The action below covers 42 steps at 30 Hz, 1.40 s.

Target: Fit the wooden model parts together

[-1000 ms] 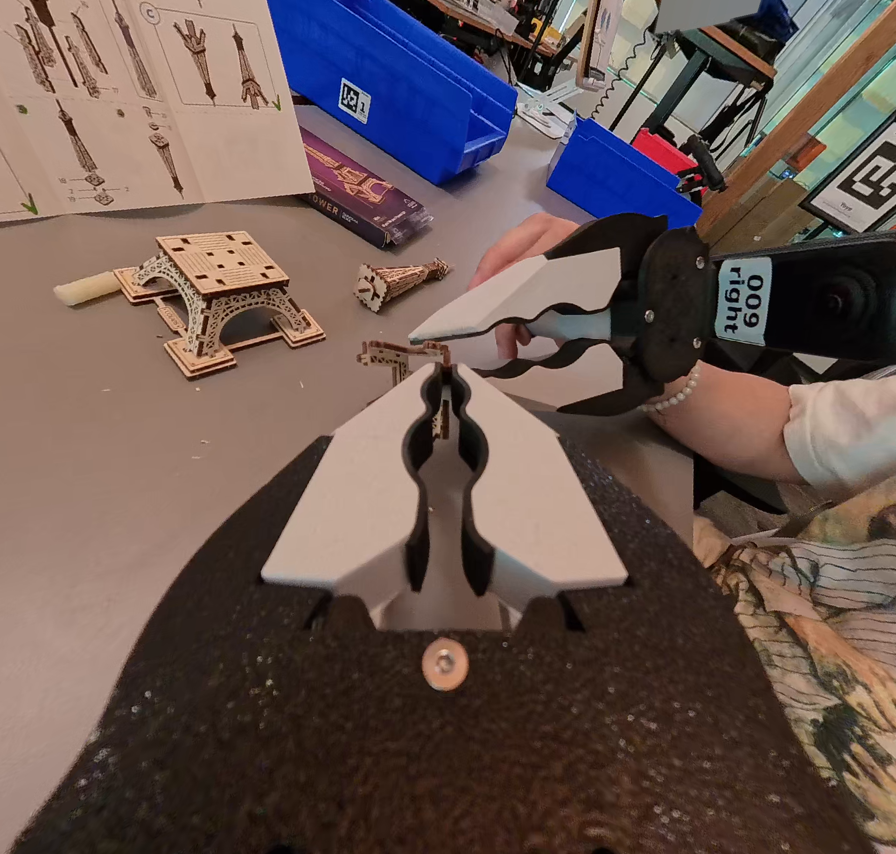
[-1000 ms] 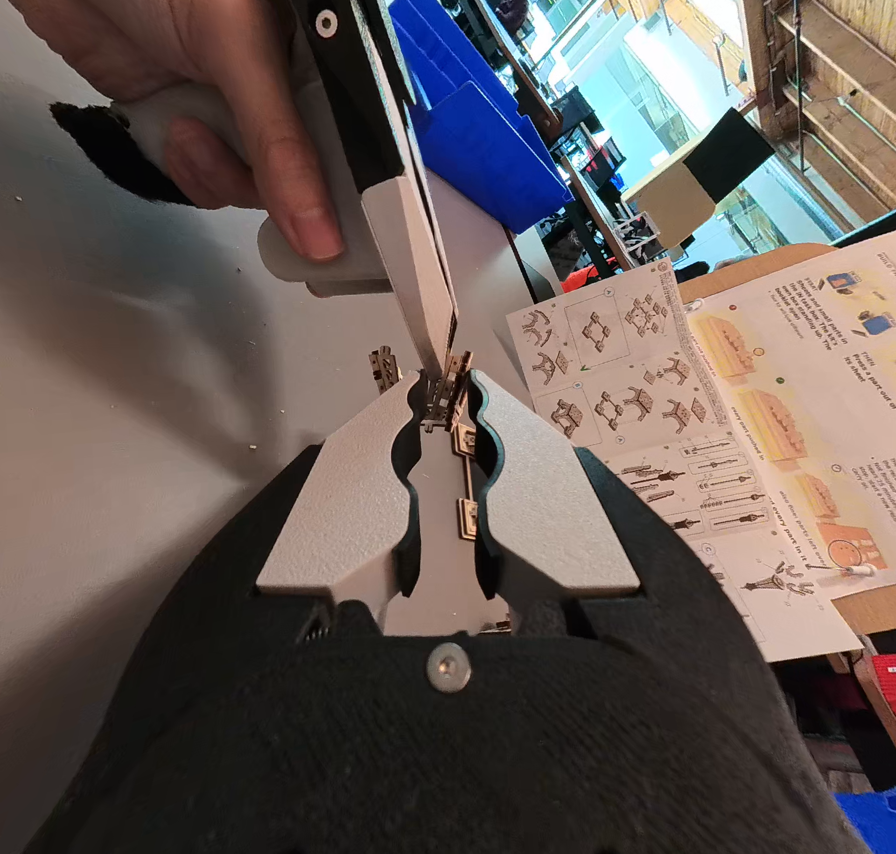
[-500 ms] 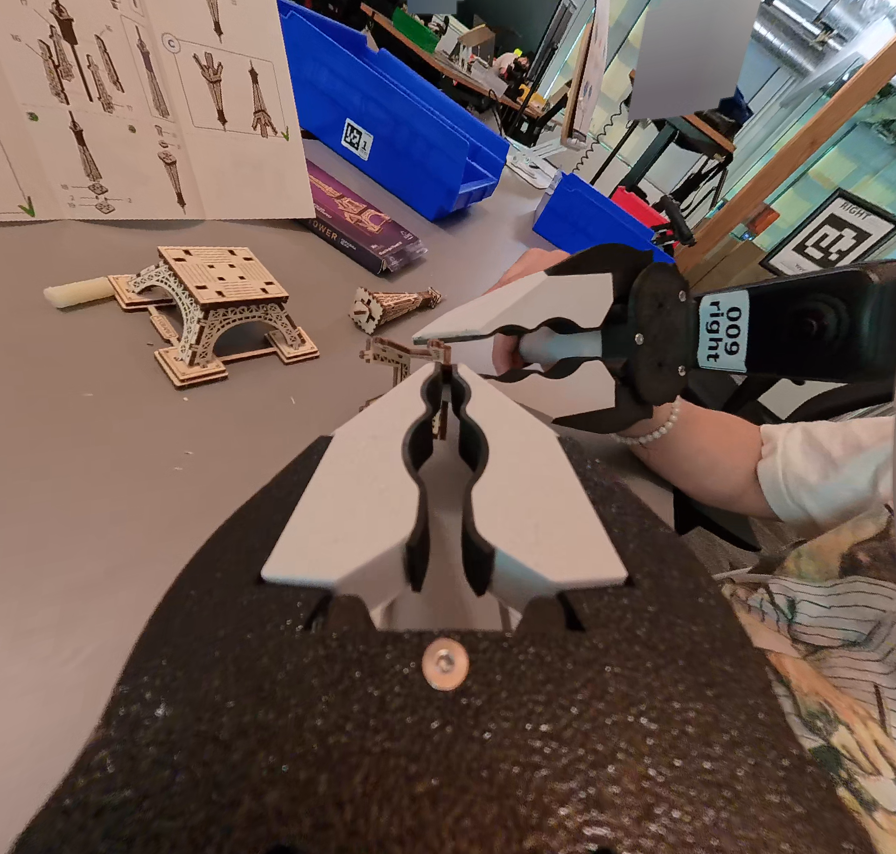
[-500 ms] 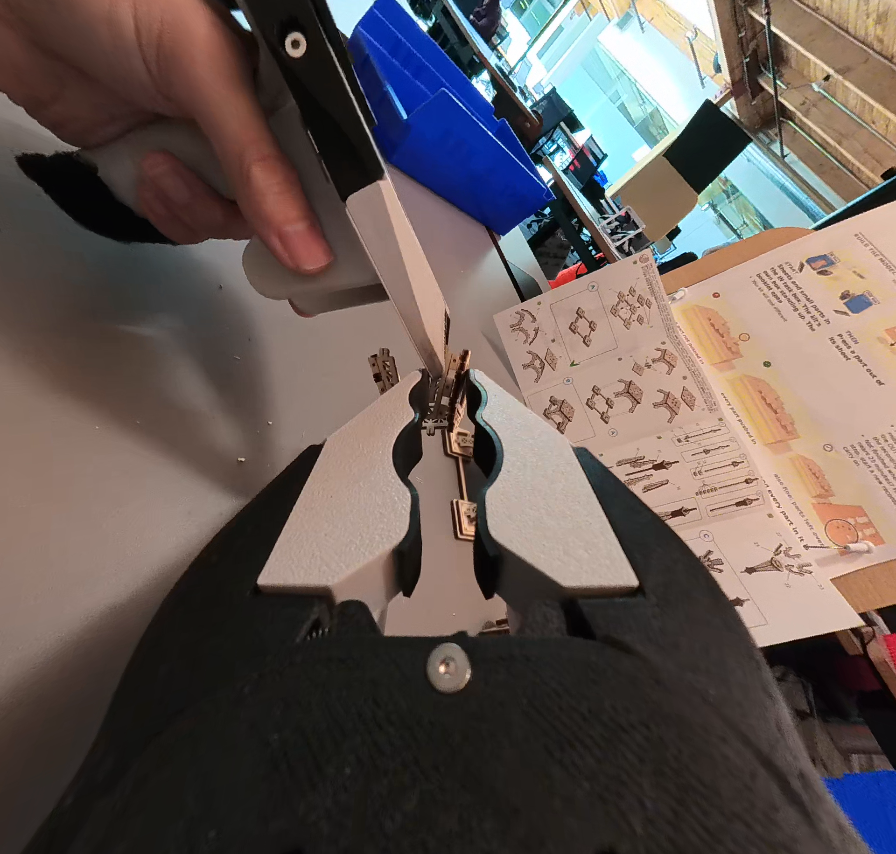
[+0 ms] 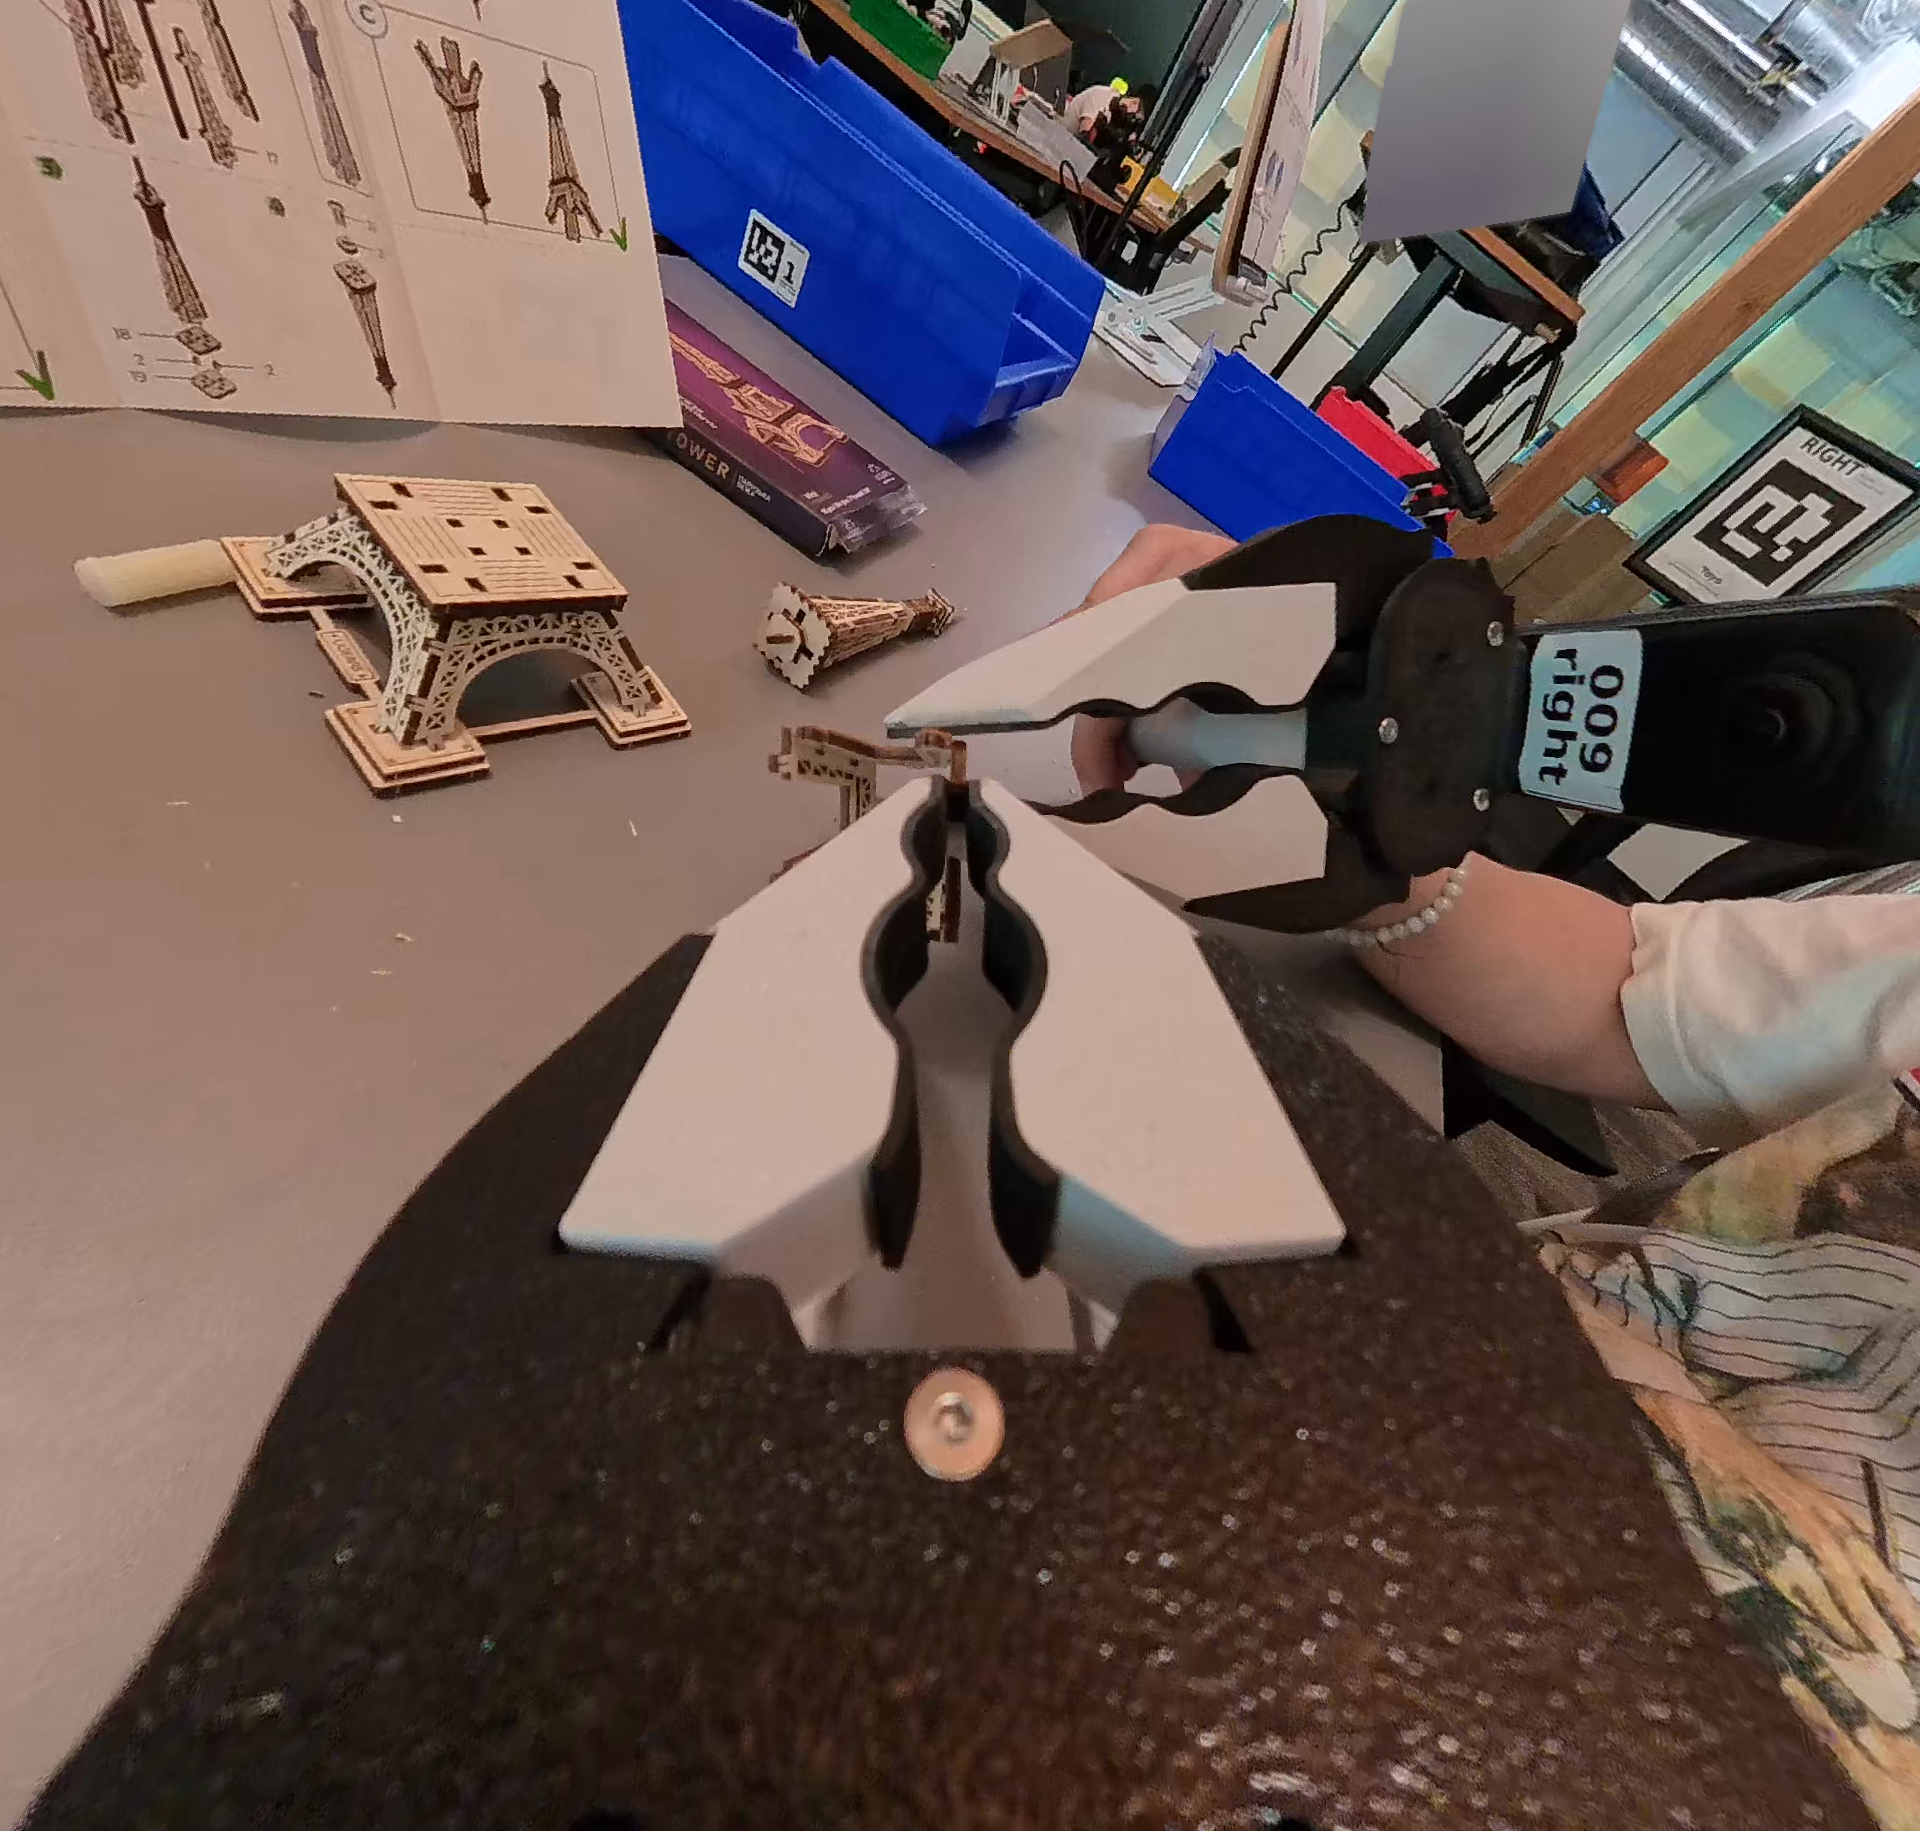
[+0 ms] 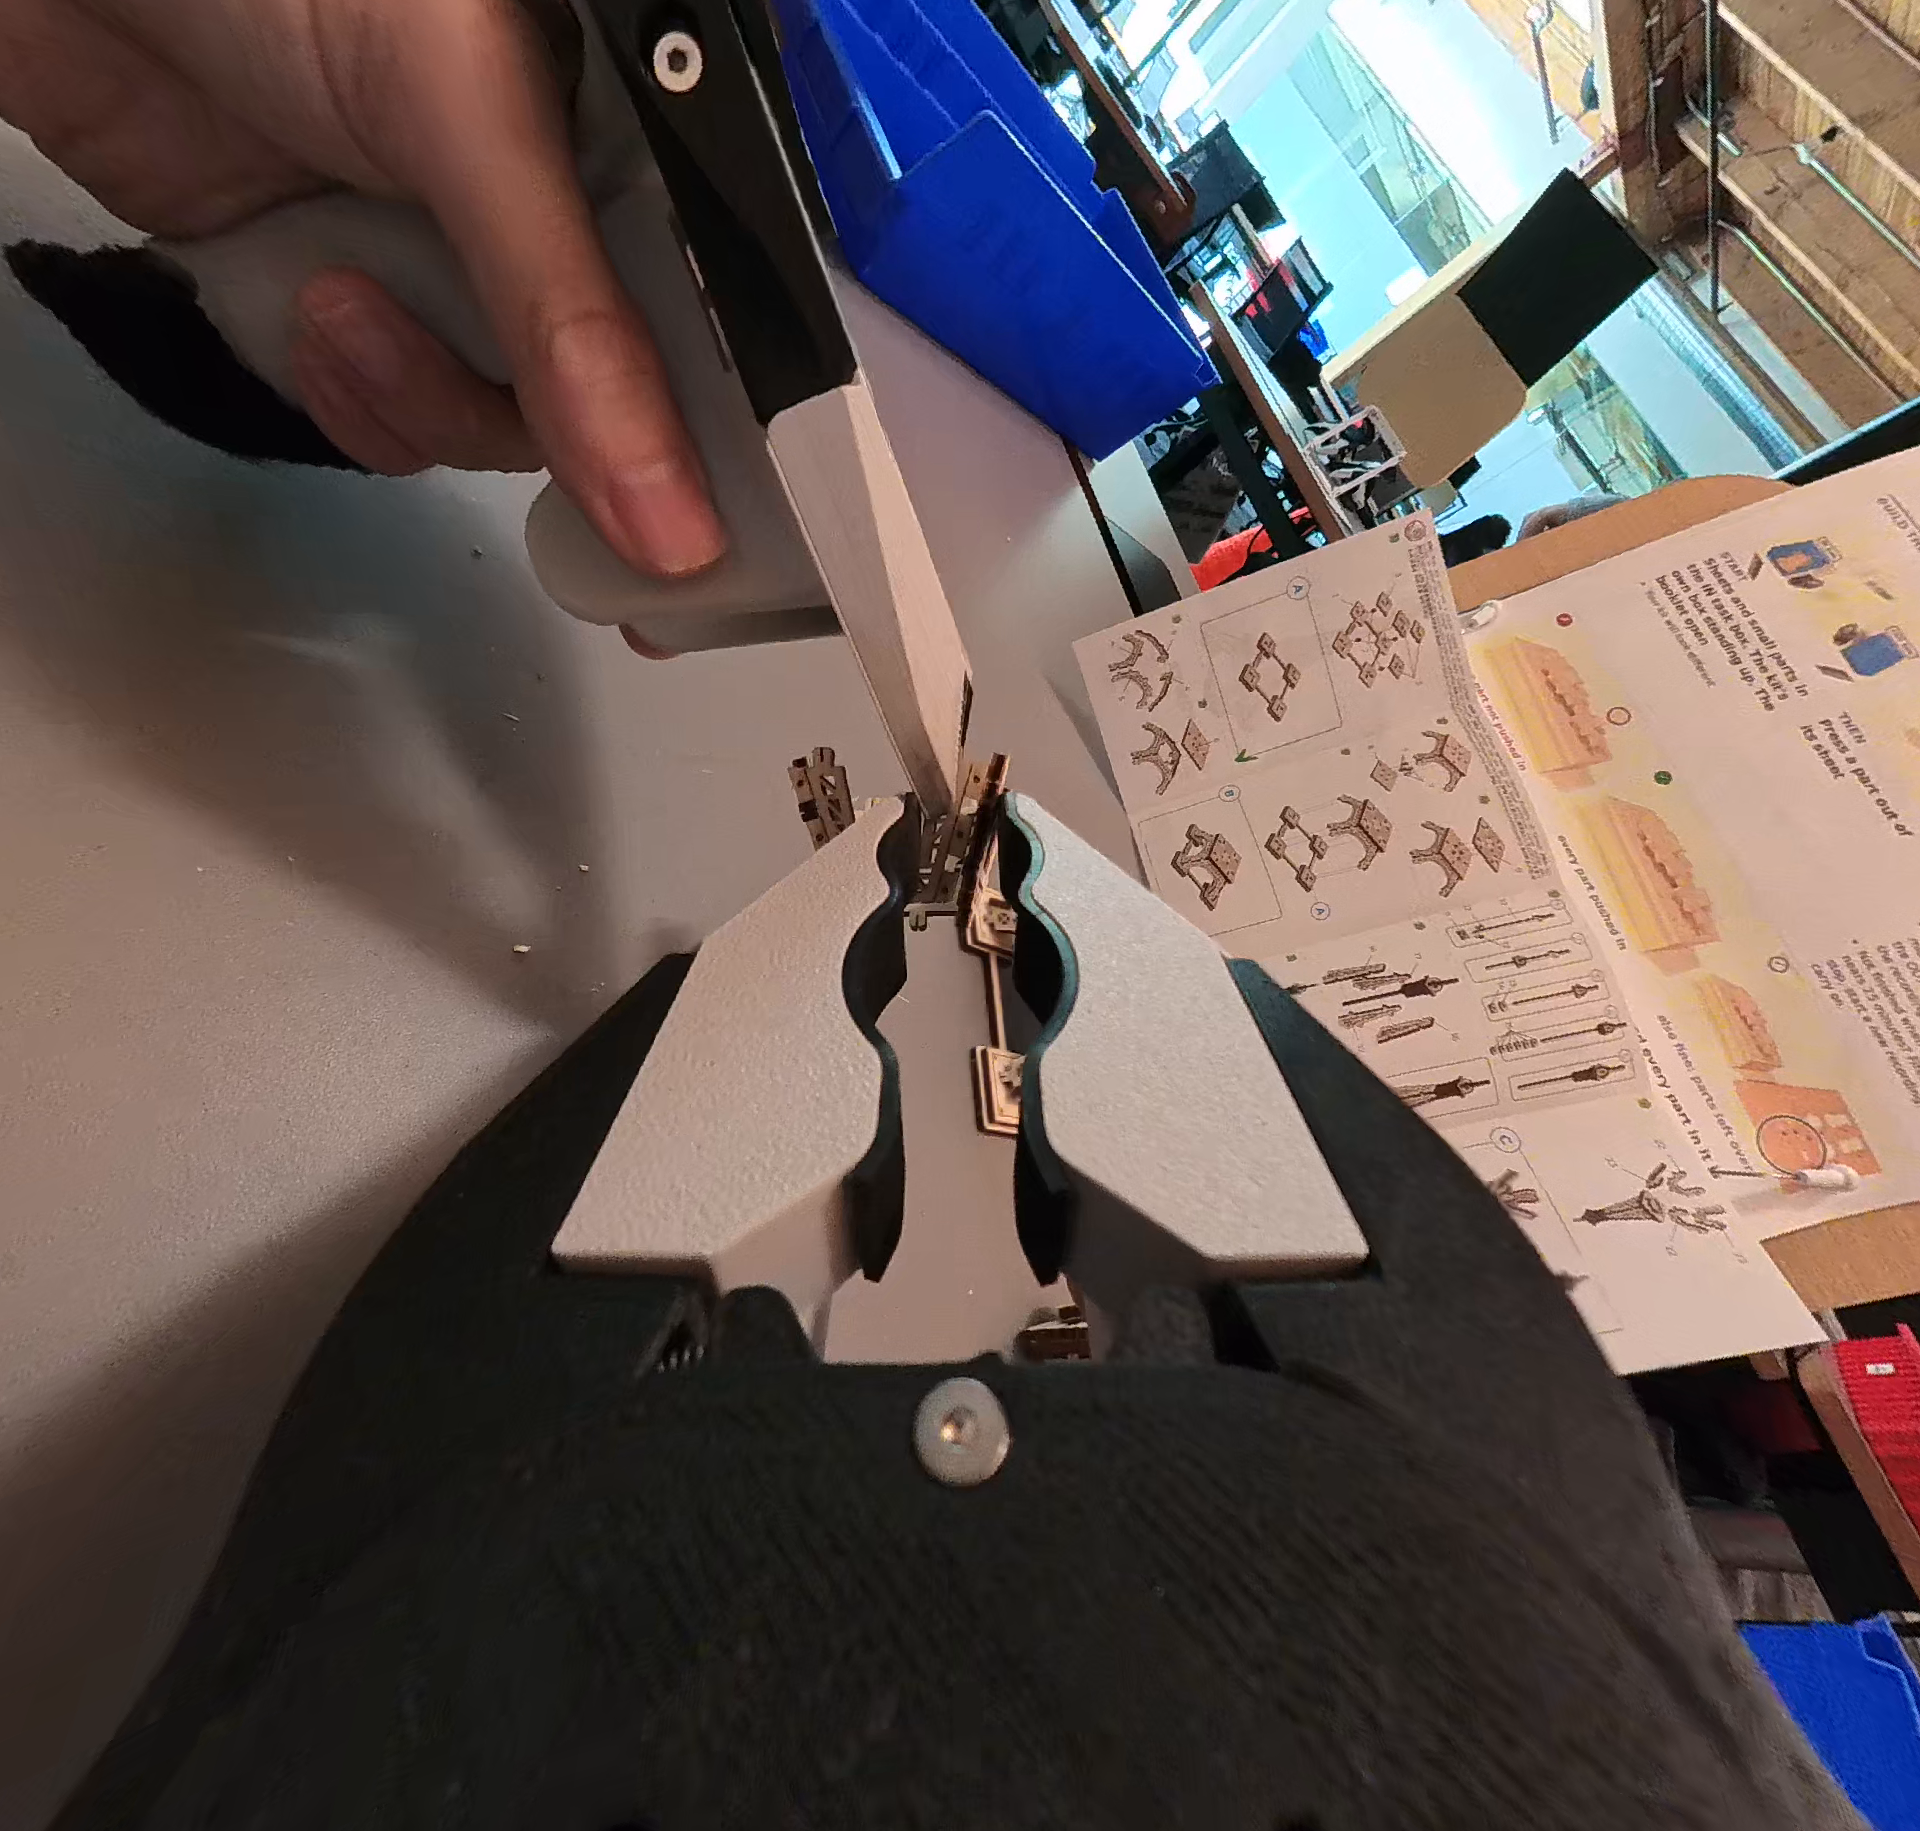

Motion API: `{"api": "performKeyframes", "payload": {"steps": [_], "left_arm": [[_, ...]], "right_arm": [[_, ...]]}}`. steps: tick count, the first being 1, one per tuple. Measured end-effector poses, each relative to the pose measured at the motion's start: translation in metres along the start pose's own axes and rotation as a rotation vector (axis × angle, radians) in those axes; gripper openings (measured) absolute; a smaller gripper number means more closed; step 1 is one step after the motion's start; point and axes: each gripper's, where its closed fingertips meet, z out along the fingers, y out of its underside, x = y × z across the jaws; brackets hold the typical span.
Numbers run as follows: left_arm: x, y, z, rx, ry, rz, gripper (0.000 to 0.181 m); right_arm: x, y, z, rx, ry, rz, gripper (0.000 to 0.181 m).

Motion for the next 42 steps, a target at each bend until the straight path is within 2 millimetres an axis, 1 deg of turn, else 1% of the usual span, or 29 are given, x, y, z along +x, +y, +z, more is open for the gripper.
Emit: {"api": "performKeyframes", "payload": {"steps": [8,13,20,24,30,42], "left_arm": [[0.004,-0.012,-0.001,0.085,0.025,-0.045,0.001],[0.004,-0.015,0.000,0.118,0.012,-0.055,0.000],[0.002,-0.018,0.001,0.162,-0.023,-0.066,0.000],[-0.001,-0.019,0.001,0.180,-0.042,-0.071,0.001],[-0.002,-0.020,0.001,0.190,-0.056,-0.072,0.001],[-0.004,-0.017,0.001,0.148,-0.112,0.030,0.001]], "right_arm": [[0.011,-0.007,-0.003,0.053,0.060,0.036,0.012],[0.020,-0.007,-0.005,0.044,0.117,0.039,0.025],[0.018,-0.006,-0.003,0.019,0.121,0.016,0.011],[0.019,-0.004,-0.001,-0.007,0.139,0.026,0.010],[0.019,-0.002,0.000,-0.009,0.126,0.089,0.009],[0.018,-0.001,0.002,-0.041,0.138,-0.062,0.008]]}}
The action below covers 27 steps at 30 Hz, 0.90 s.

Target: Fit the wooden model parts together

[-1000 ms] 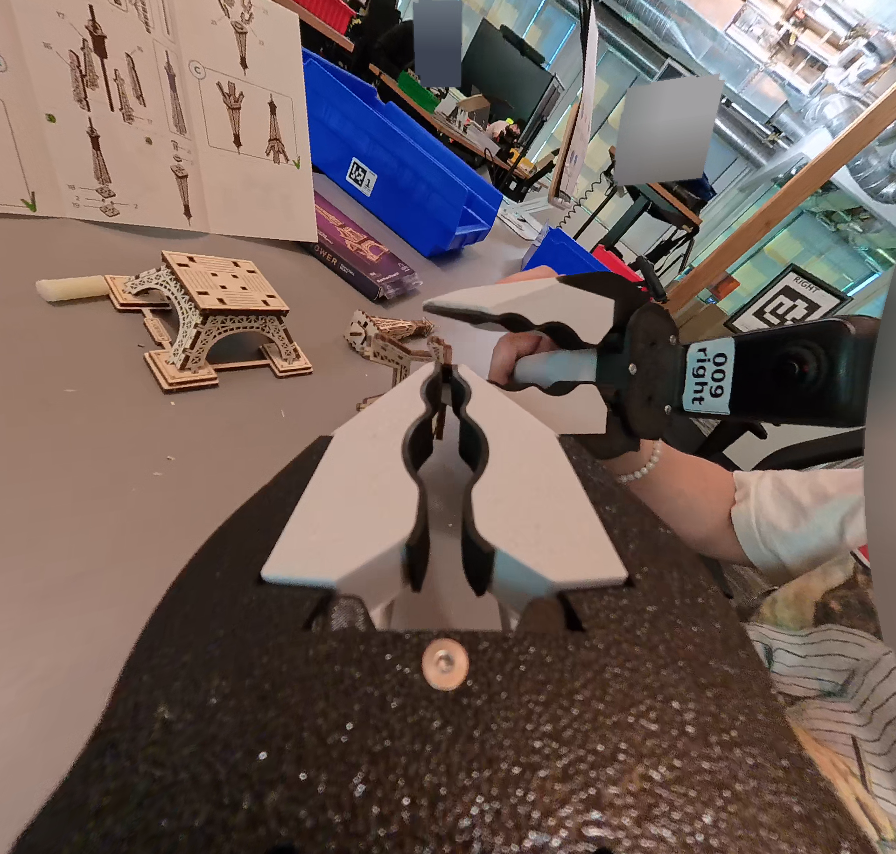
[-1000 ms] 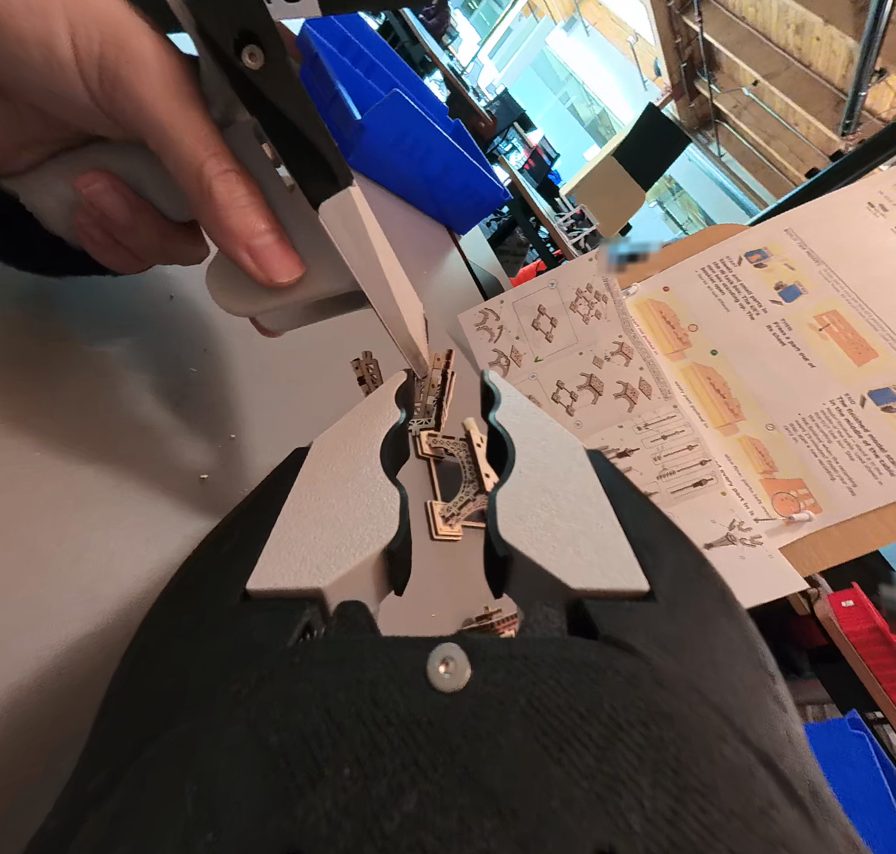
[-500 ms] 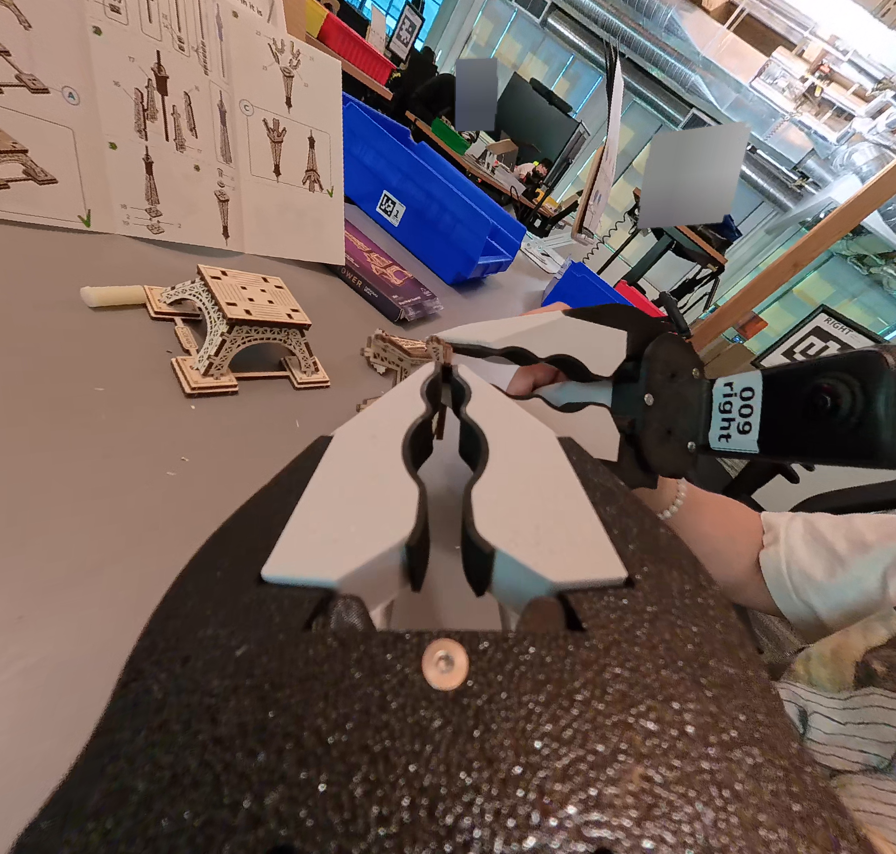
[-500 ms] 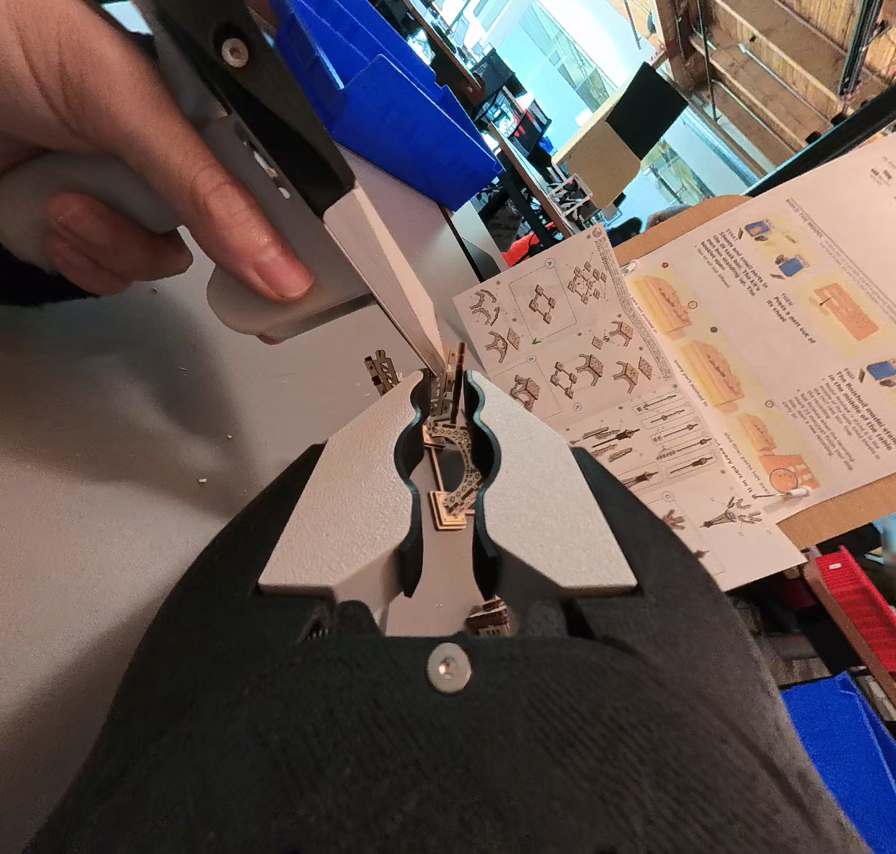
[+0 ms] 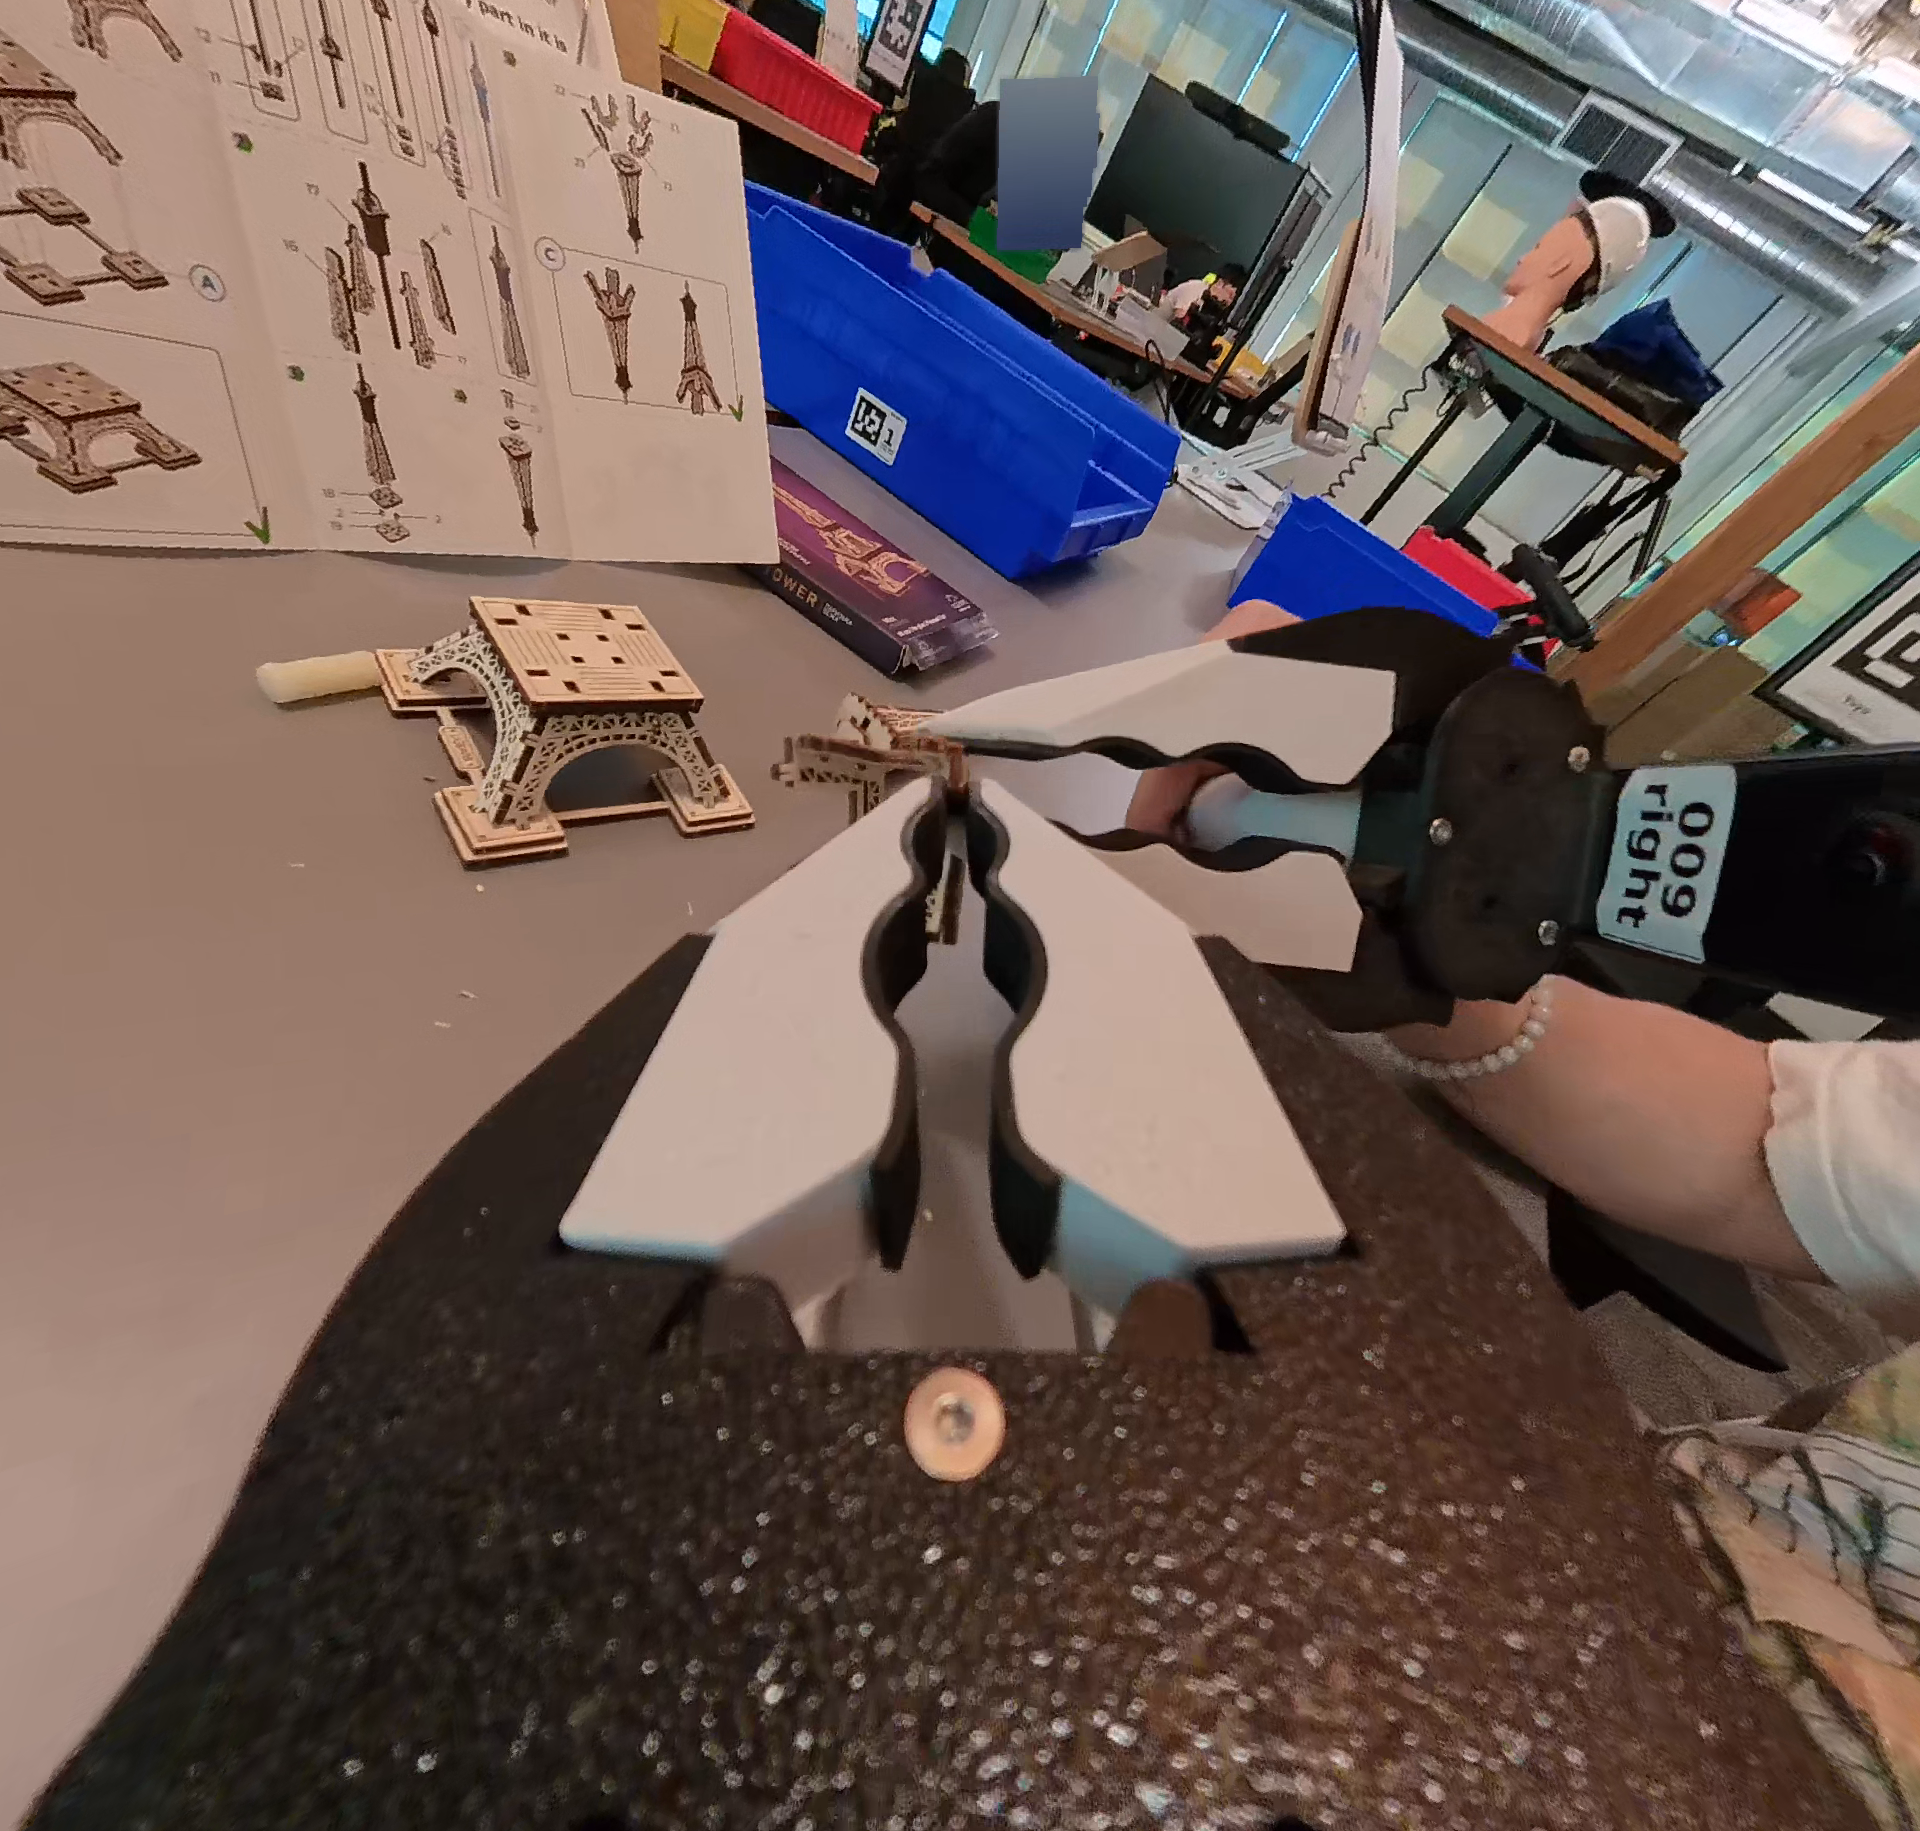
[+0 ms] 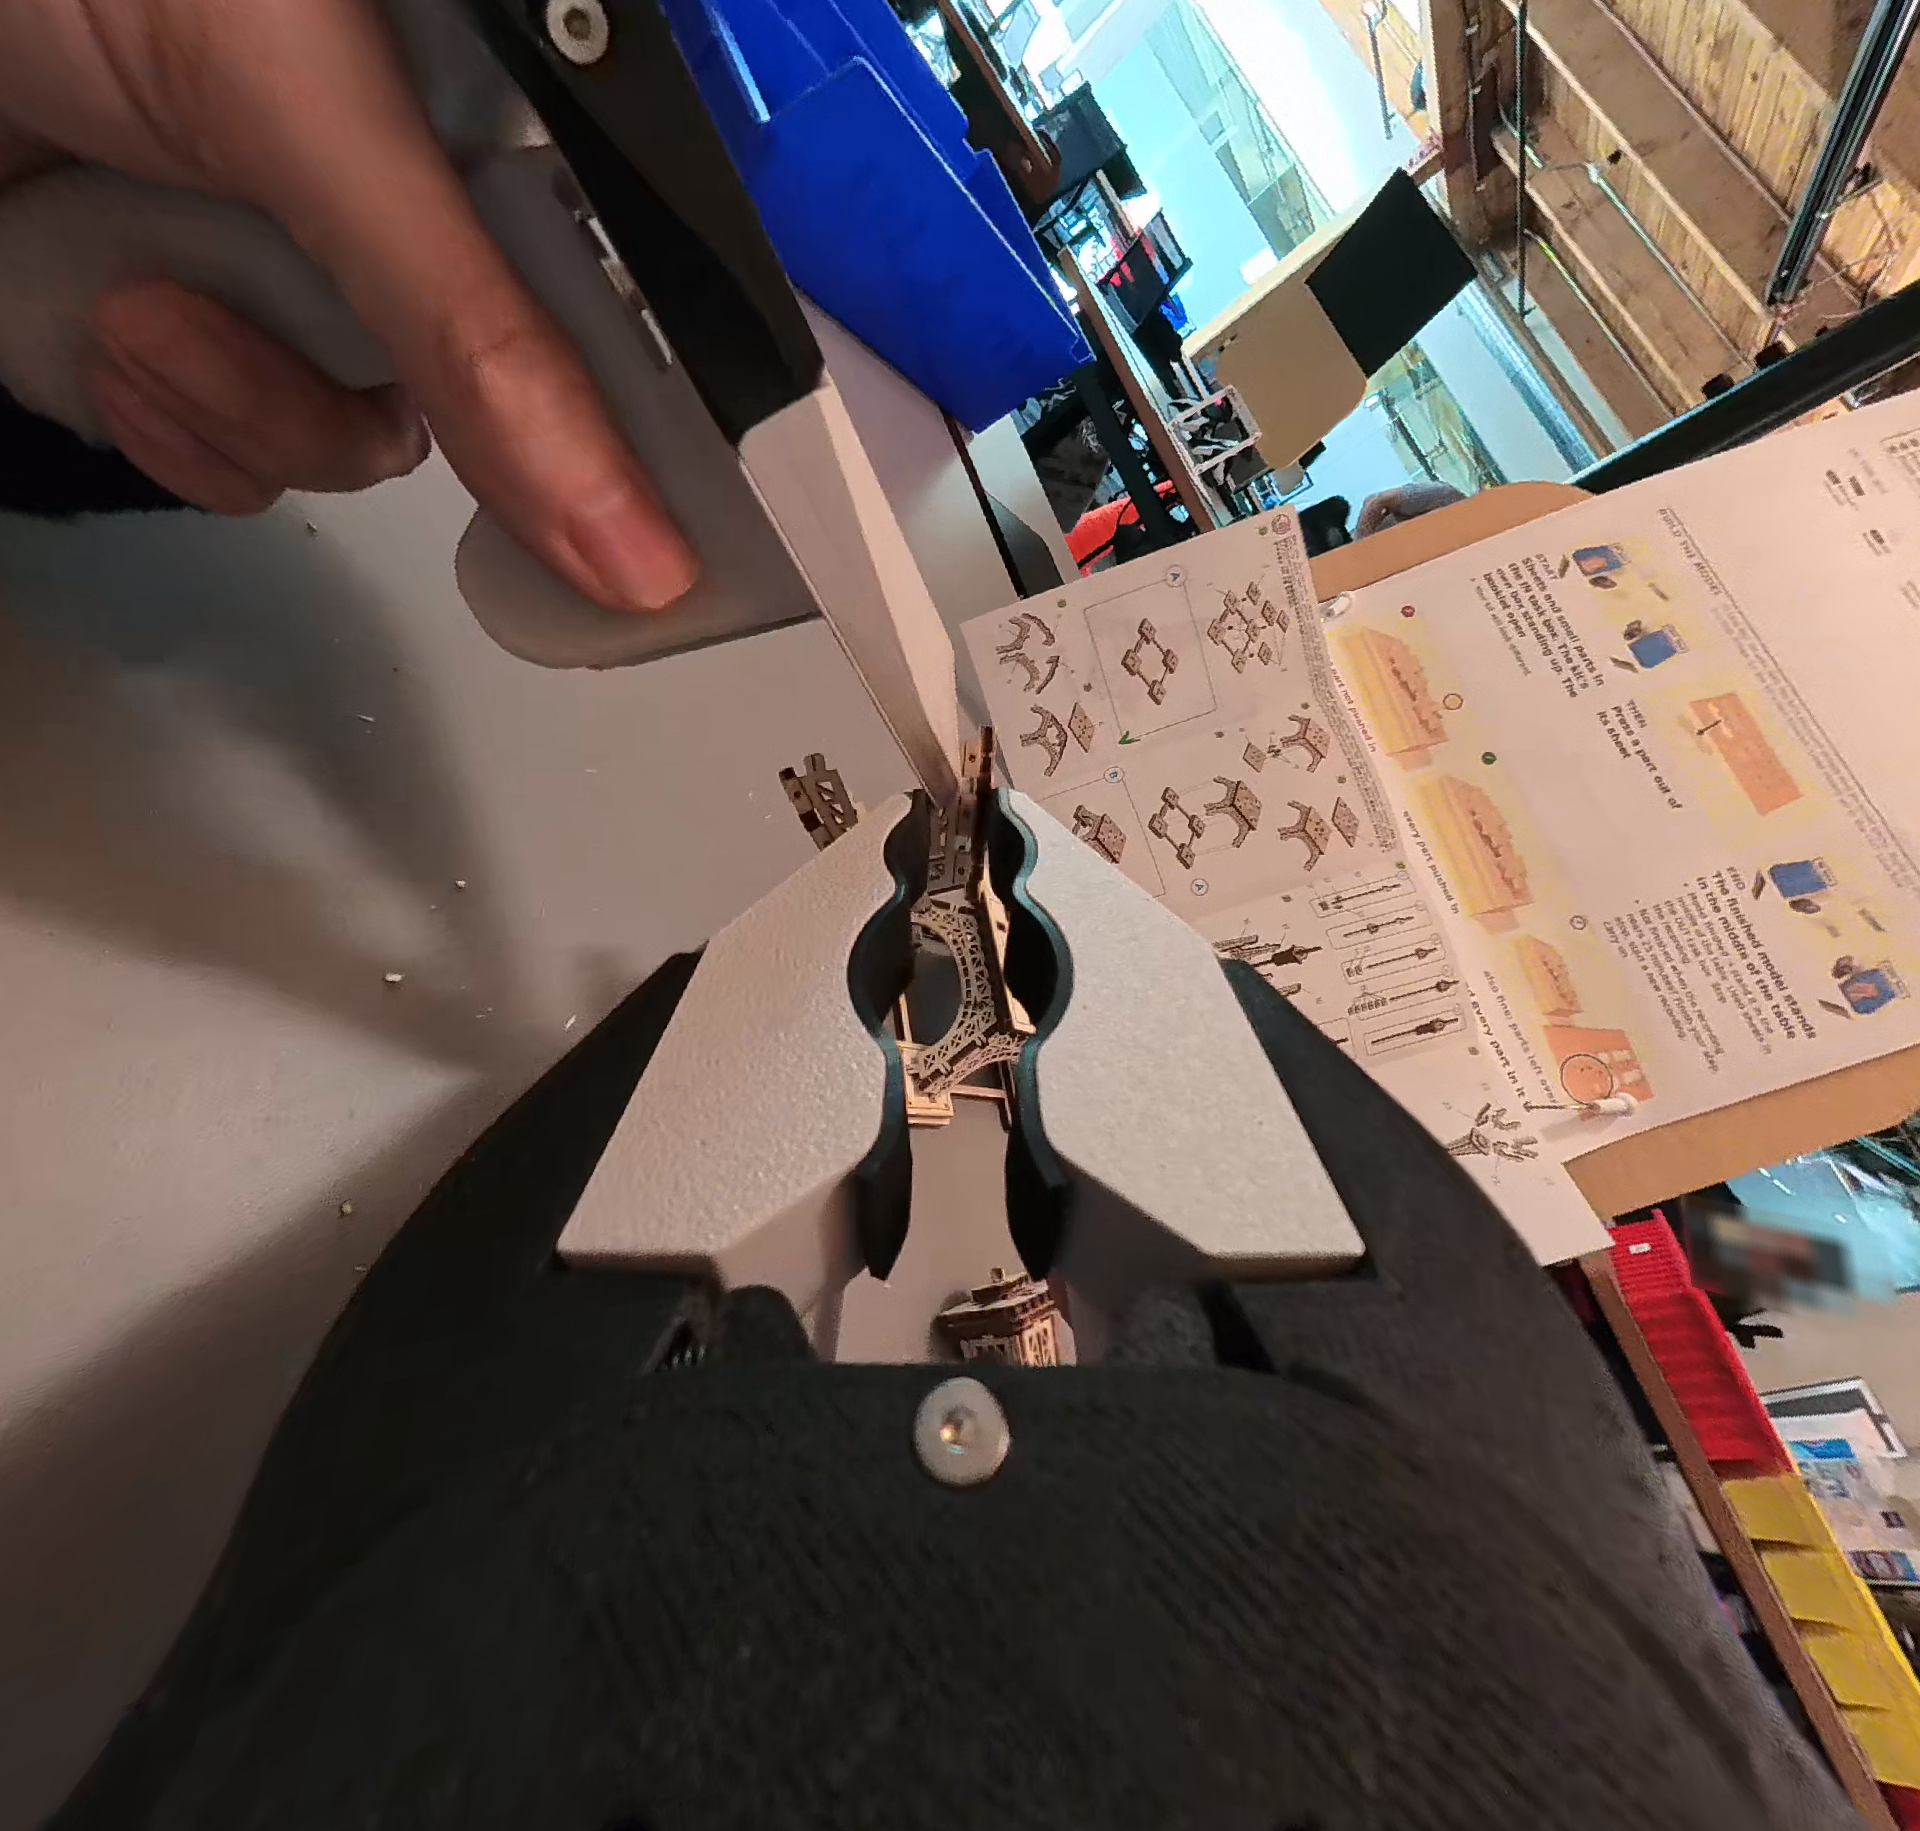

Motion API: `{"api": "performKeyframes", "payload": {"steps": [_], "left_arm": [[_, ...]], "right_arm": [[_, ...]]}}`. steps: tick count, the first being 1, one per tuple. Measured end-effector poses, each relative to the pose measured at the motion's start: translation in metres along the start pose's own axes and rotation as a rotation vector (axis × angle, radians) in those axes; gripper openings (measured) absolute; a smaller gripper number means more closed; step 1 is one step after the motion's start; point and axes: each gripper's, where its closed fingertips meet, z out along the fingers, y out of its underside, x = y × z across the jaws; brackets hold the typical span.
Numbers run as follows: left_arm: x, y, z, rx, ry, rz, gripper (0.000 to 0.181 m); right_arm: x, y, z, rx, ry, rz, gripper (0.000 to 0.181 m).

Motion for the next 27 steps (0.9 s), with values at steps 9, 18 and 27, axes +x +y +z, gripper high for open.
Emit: {"api": "performKeyframes", "payload": {"steps": [9,18,27], "left_arm": [[-0.009,-0.001,-0.015,-0.184,-0.182,0.810,0.031],[-0.007,0.014,-0.021,-0.340,-0.271,1.512,0.023],[-0.008,0.020,-0.019,-0.392,-0.274,1.549,0.015]], "right_arm": [[-0.014,0.007,-0.001,-0.011,-0.134,0.018,0.009],[-0.030,-0.002,-0.004,0.010,-0.200,-0.055,0.009],[-0.033,-0.003,-0.004,0.004,-0.209,-0.098,0.009]]}}
